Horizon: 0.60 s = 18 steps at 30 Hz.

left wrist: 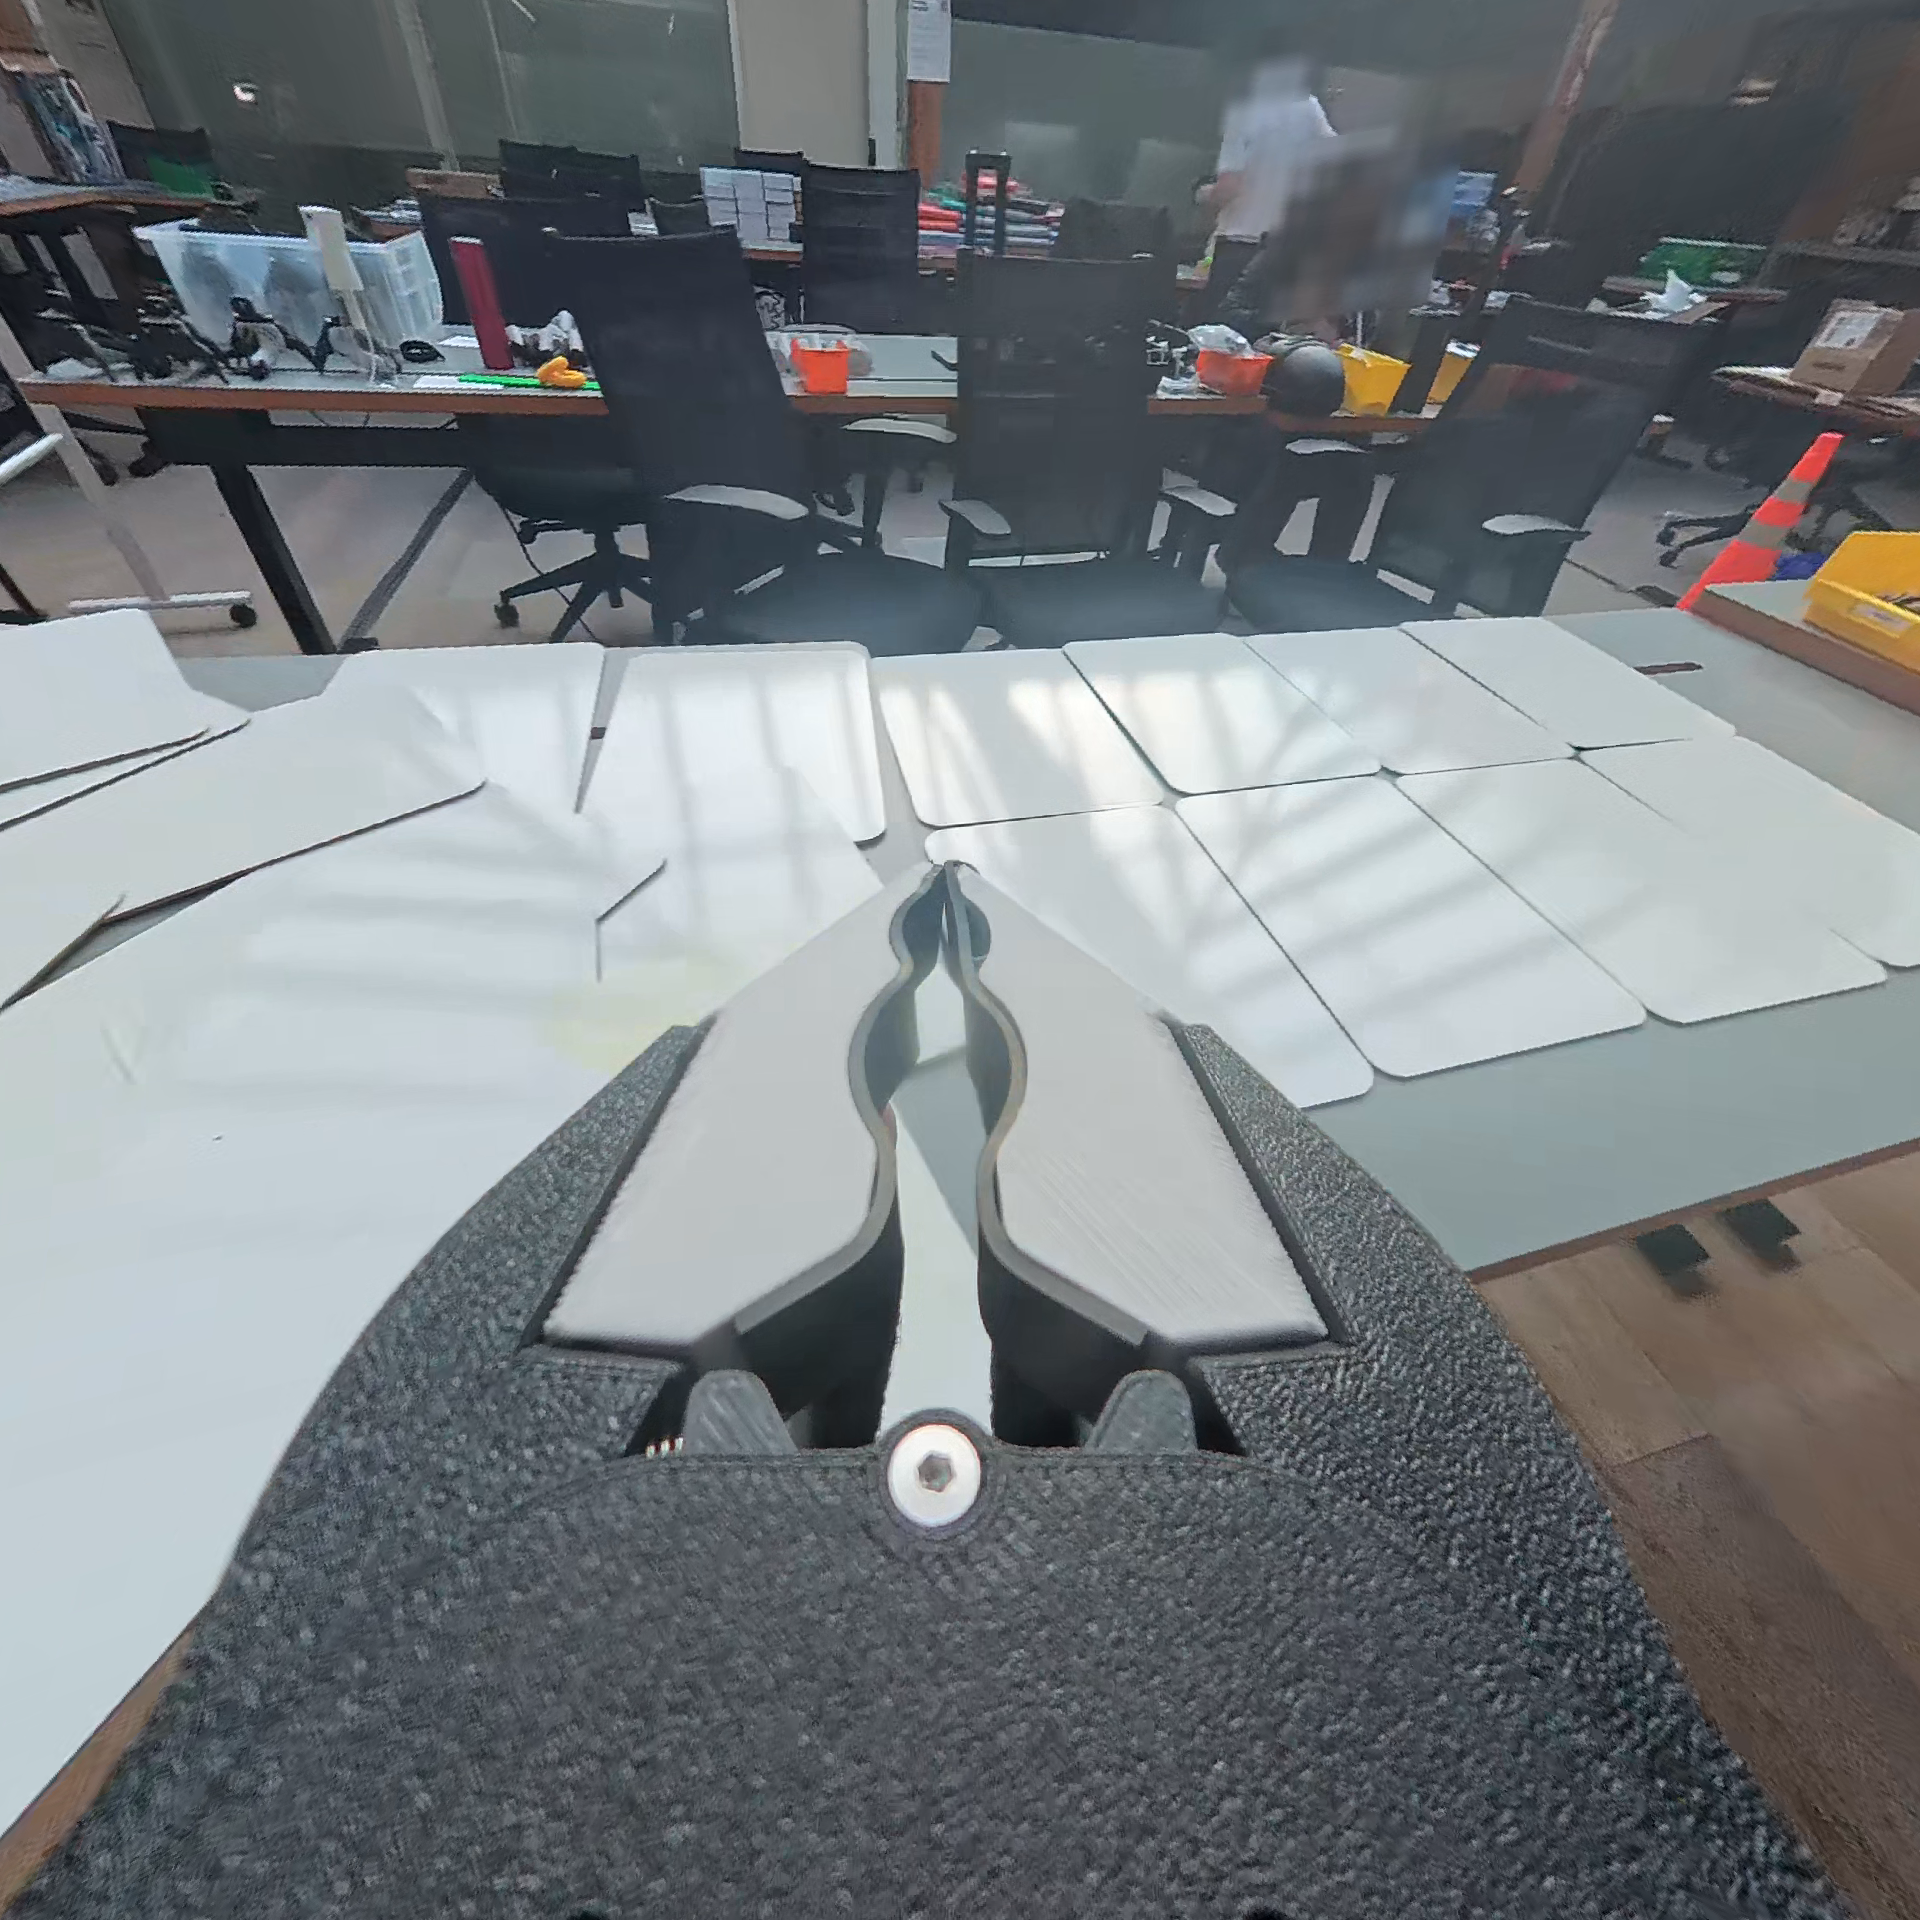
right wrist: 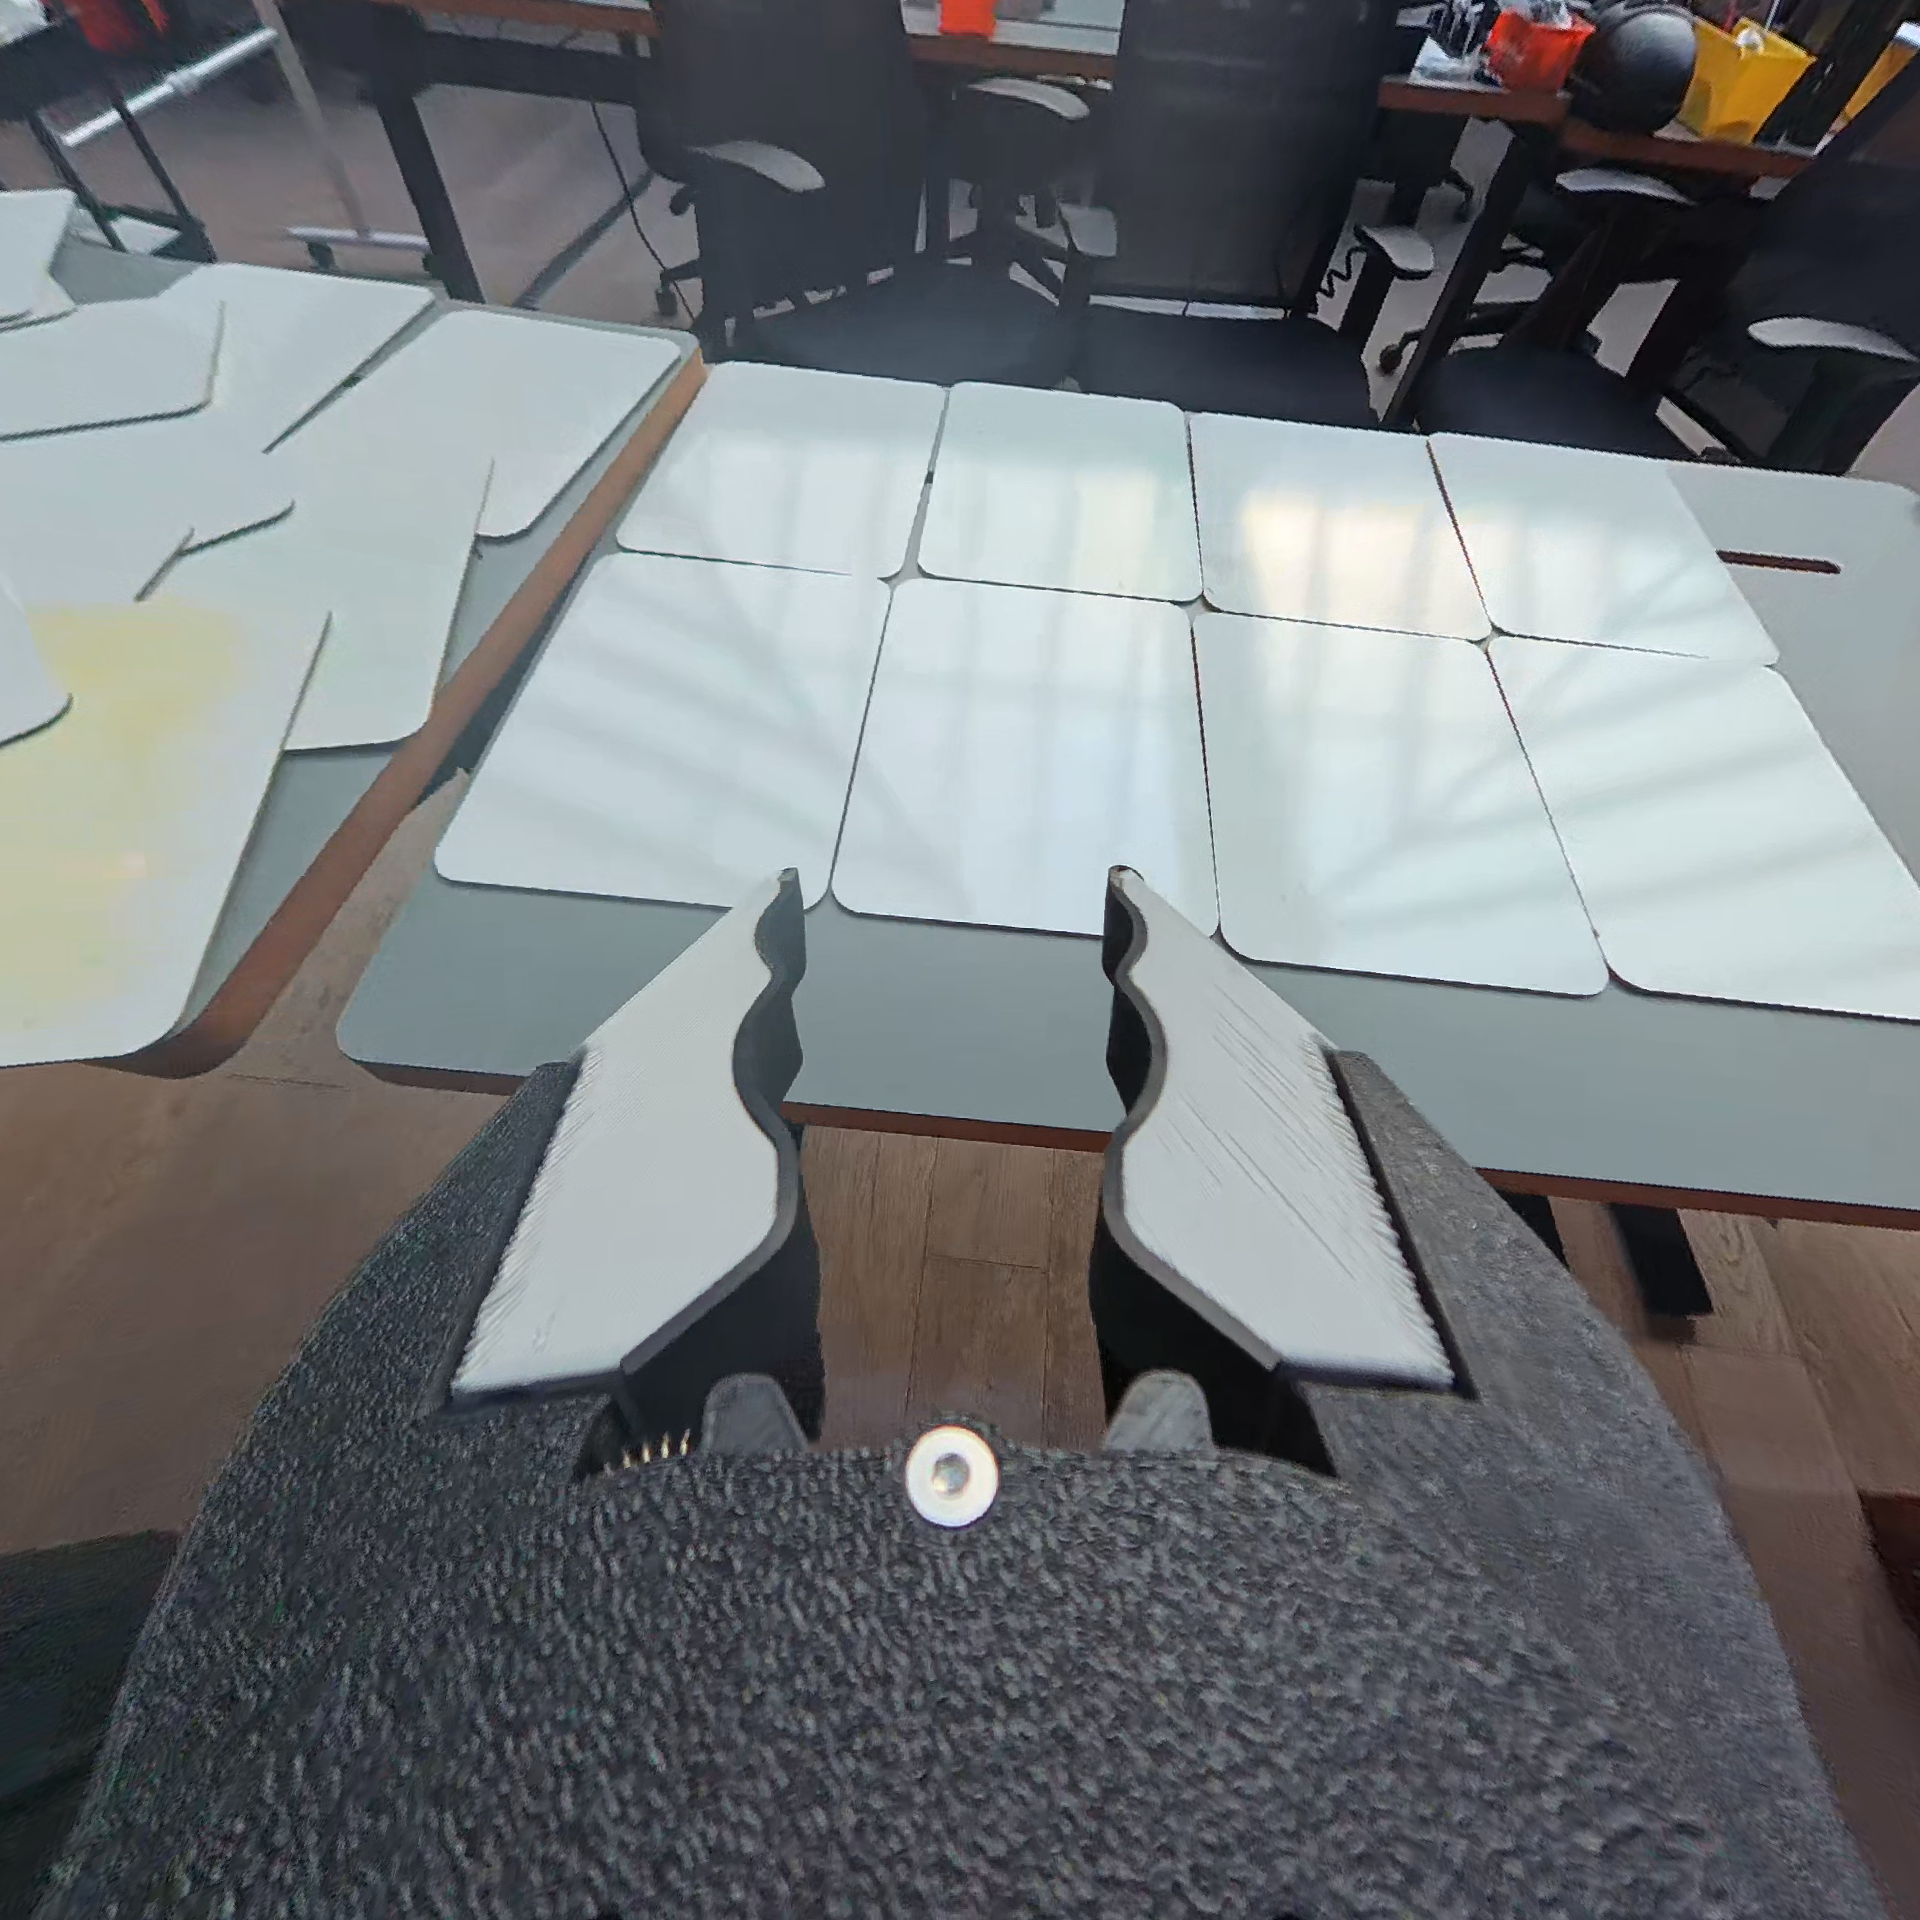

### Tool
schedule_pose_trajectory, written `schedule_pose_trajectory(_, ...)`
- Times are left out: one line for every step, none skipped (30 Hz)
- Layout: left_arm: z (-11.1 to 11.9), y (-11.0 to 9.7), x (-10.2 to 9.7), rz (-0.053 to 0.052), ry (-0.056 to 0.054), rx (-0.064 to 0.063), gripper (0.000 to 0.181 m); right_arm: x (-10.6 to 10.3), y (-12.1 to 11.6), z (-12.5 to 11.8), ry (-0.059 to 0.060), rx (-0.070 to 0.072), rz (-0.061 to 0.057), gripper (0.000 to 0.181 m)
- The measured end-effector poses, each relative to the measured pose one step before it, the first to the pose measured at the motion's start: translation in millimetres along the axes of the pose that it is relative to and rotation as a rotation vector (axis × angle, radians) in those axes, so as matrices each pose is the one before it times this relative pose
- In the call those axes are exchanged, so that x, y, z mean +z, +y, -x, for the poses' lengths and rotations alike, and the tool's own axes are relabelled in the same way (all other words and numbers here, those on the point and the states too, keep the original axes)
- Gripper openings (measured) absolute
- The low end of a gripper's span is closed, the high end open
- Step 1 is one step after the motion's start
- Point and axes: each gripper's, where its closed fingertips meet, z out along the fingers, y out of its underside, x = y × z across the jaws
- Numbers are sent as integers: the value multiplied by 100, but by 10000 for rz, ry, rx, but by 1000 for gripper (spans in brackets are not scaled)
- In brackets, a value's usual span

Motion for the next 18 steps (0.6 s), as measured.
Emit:
schedule_pose_trajectory(-1958, -432, 1696, -36, 262, -170, 0, 508, 20, -1723, -62, -28, 59, 52)
schedule_pose_trajectory(-1913, -381, 1631, -10, 327, -201, 0, 419, -102, -1798, 78, -124, 14, 46)
schedule_pose_trajectory(-1776, -255, 1636, 28, 352, -164, 0, 374, -145, -1784, 161, -161, -25, 41)
schedule_pose_trajectory(-1537, -88, 1652, 86, 322, -65, 0, 413, -86, -1726, 174, -84, -36, 37)
schedule_pose_trajectory(-1330, 42, 1682, 145, 291, 0, 1, 496, 73, -1594, 129, 24, -4, 32)
schedule_pose_trajectory(-1189, 84, 1674, 166, 289, -29, 1, 588, 245, -1491, 109, 114, 37, 24)
schedule_pose_trajectory(-1173, 115, 1655, 171, 321, -71, 1, 670, 351, -1449, 141, 149, 64, 19)
schedule_pose_trajectory(-1108, 81, 1631, 147, 303, -18, 1, 733, 387, -1347, 155, 140, 70, 15)
schedule_pose_trajectory(-1041, 79, 1647, 107, 248, 99, 1, 799, 373, -1257, 153, 99, 67, 10)
schedule_pose_trajectory(-994, 97, 1702, 82, 229, 148, 1, 864, 342, -1176, 157, 59, 64, 9)
schedule_pose_trajectory(-993, 96, 1789, 36, 218, 108, 1, 929, 320, -1100, 145, 40, 94, 8)
schedule_pose_trajectory(-973, 123, 1925, 11, 213, 48, 1, 951, 242, -1067, 123, 23, 99, 7)
schedule_pose_trajectory(-947, 200, 2073, 9, 194, 22, 1, 948, 104, -1121, 154, -9, 69, 6)
schedule_pose_trajectory(-864, 276, 2243, 47, 148, -8, 1, 951, 9, -1248, 219, -14, 60, 5)
schedule_pose_trajectory(-886, 143, 2299, 65, 160, -111, 1, 954, 59, -1259, 224, 19, 132, 4)
schedule_pose_trajectory(-964, -197, 2242, -10, 206, -197, 1, 939, 75, -1264, 211, 86, 188, 4)
schedule_pose_trajectory(-1006, -458, 2141, -78, 224, -197, 1, 898, 50, -1249, 180, 140, 179, 4)
schedule_pose_trajectory(-1016, -563, 2031, -109, 248, -139, 2, 902, 52, -1178, 106, 148, 164, 6)
